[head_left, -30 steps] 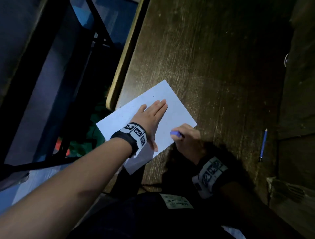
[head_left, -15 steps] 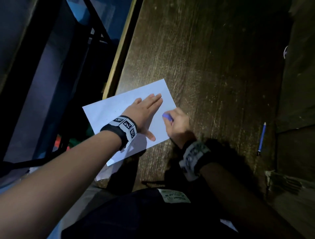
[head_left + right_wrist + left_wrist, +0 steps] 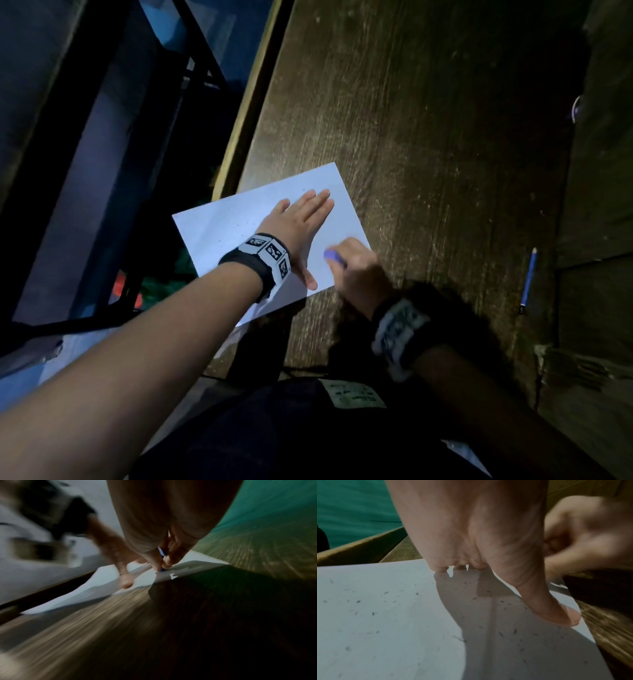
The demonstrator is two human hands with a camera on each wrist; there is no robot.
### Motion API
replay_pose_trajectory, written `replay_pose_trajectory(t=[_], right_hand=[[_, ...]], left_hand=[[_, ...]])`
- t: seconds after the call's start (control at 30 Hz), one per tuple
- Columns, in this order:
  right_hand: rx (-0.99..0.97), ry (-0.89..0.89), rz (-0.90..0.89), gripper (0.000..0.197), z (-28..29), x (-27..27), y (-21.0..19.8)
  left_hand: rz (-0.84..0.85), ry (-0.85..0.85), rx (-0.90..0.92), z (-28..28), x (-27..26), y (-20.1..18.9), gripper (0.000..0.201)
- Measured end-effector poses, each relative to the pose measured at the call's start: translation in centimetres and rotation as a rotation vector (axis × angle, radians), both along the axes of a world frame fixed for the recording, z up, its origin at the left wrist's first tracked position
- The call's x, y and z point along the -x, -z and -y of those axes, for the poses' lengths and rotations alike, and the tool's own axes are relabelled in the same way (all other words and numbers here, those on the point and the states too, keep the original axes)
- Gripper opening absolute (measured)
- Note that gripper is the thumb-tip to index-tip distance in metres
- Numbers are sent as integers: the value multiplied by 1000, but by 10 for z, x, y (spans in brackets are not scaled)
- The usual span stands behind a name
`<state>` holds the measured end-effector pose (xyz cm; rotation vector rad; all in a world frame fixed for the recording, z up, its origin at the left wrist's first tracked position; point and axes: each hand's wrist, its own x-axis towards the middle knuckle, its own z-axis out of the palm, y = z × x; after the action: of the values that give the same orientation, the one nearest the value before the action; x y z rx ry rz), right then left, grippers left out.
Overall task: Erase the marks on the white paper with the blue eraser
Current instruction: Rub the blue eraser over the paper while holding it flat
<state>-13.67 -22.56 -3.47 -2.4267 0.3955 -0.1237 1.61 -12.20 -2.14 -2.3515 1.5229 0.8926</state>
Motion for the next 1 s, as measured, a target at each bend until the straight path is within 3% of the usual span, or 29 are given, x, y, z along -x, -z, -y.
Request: replay_pose_trajectory(t=[0.13, 0.27, 0.33, 0.4, 0.5, 0.6, 0.73, 0.8, 0.9, 1.0], right_hand=[[-53, -163, -123, 8, -12, 20, -10], [-12, 122, -46, 9, 28, -34, -3], [-11, 182, -18, 11, 27, -40, 2], [8, 113, 27, 8, 1, -20, -2], [-5, -84, -107, 11, -29, 18, -12], [-33, -148, -68, 6, -9, -1, -8], [35, 148, -15, 10, 27, -46, 1], [24, 183, 15, 9, 11, -41, 1], [5, -27, -27, 6, -33, 0, -10], [-13, -137, -83, 4, -27, 5, -15]], left_hand=[[0, -6, 2, 0, 0, 1, 165], [-2, 10, -14, 0, 1, 0, 164], [0, 7, -8, 0, 0, 0, 165], [-2, -2, 3, -2, 0, 3, 166], [10, -9, 17, -2, 0, 6, 169], [3, -6, 2, -1, 1, 5, 169], [-6, -4, -11, -1, 2, 2, 169], [-5, -9, -8, -1, 1, 1, 169], [28, -1, -24, 0, 3, 3, 167], [41, -5, -24, -1, 6, 5, 172]])
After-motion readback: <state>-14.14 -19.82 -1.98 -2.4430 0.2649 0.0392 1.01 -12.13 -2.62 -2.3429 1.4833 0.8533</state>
